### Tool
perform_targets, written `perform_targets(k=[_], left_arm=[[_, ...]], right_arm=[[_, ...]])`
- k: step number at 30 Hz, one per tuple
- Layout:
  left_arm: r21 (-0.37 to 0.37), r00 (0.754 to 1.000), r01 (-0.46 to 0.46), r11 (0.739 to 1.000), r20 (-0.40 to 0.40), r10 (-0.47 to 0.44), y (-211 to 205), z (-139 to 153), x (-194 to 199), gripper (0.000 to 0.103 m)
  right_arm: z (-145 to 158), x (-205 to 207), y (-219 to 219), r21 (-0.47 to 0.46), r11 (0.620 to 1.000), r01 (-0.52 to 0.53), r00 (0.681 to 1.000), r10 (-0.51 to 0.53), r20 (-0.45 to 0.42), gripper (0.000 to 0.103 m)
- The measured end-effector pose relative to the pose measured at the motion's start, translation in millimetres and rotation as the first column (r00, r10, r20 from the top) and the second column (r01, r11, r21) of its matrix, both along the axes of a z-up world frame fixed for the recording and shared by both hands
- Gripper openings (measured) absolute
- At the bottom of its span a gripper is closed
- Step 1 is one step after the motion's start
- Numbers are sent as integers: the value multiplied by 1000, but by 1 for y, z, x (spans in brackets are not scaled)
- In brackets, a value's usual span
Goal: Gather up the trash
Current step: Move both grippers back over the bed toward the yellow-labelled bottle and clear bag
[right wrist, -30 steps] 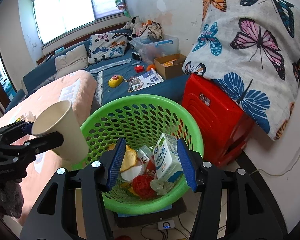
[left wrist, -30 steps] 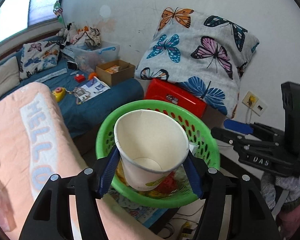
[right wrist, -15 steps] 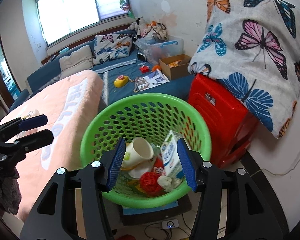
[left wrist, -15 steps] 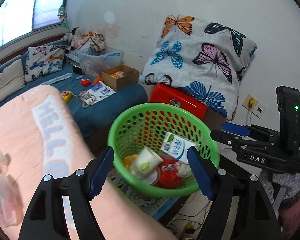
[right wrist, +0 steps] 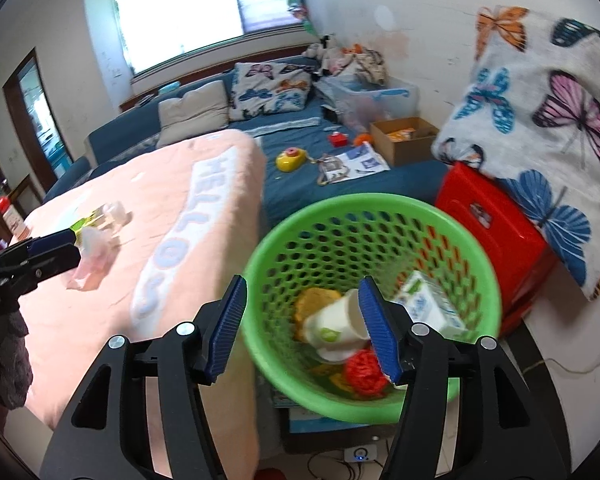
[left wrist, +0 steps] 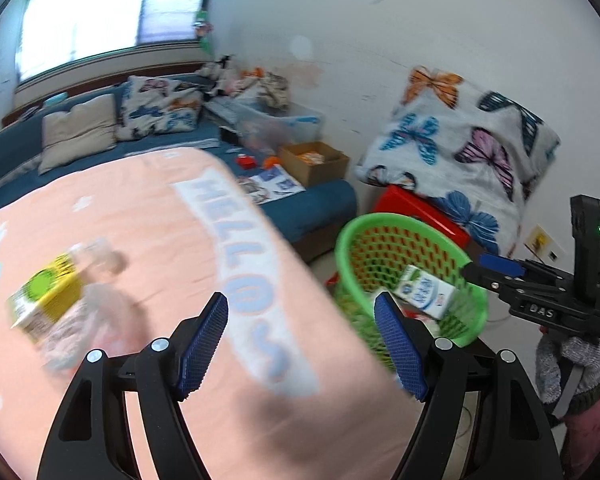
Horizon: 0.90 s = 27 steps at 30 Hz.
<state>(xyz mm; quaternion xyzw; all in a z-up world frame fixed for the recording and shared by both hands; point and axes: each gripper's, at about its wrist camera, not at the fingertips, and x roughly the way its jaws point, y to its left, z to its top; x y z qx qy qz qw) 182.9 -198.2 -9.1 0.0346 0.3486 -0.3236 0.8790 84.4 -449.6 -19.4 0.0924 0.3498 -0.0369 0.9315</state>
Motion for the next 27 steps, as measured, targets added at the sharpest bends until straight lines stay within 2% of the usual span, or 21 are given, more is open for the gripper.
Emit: perform_targets(k=[12,20,27], left_arm=[[31,979,-203,979,14,203,116,2,17,69],[39,956,-294,955,10,294,178,-2,26,69],[51,944,-329,943,18,329,213,-5,34,68]], right_arm=[[1,44,91,12,983,-183,983,183,-9,60],[-8,79,164,64,951,-303,951,306,-40,60],[-19,114,220,81,927,-366,927,371,-63,60]])
